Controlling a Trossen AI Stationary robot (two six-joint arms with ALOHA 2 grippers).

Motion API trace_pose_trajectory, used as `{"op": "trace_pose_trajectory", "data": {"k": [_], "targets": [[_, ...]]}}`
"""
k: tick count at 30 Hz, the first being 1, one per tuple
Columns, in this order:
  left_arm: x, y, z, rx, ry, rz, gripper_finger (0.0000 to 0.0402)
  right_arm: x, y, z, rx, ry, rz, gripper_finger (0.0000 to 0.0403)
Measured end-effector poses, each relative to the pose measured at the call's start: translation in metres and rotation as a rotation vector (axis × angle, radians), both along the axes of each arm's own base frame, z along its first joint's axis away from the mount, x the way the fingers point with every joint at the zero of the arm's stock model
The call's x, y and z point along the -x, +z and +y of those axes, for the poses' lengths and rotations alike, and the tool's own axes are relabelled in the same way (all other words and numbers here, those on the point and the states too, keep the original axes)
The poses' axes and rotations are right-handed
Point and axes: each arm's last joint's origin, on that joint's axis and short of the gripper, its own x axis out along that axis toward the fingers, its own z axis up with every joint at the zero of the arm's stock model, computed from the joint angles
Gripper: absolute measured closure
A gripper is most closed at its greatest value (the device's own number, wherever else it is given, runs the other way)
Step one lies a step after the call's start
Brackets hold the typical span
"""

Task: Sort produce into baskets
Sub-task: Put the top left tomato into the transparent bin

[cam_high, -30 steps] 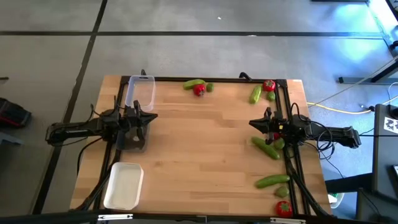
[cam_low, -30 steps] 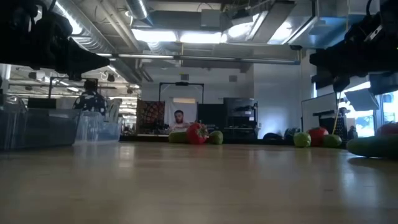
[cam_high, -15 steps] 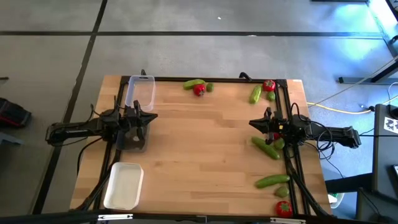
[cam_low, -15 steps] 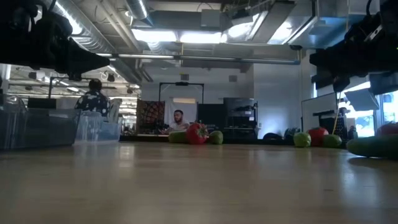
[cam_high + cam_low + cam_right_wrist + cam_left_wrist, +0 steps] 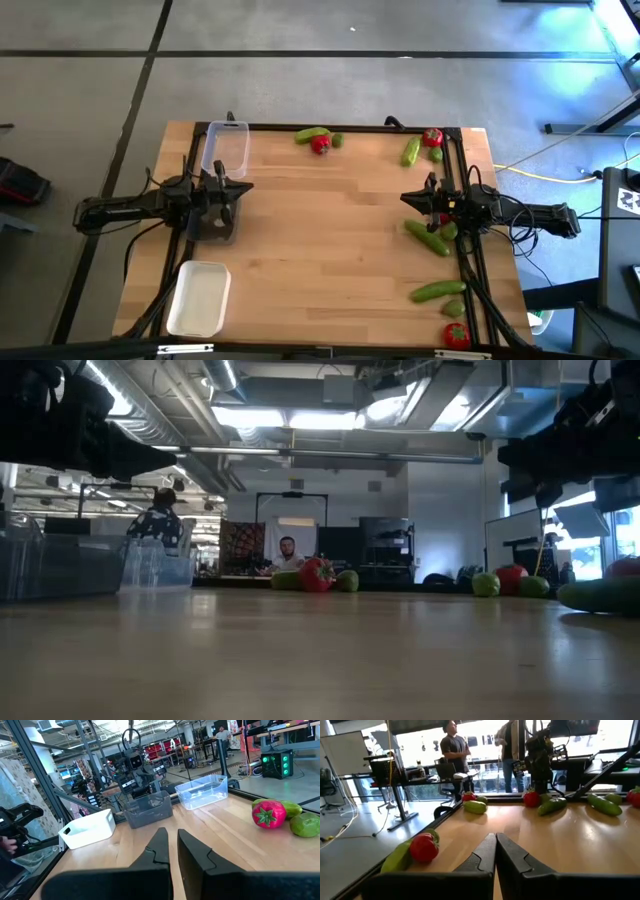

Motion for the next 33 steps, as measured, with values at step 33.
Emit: {"op": "trace_pose_trajectory", "data": {"k": [33], "targets": [[-0.013, 0.03, 0.023, -0.018, 0.225, -0.211, 0.0396, 0.002, 0.01, -0.005, 0.041, -0.189, -0.094, 0.0384]]}}
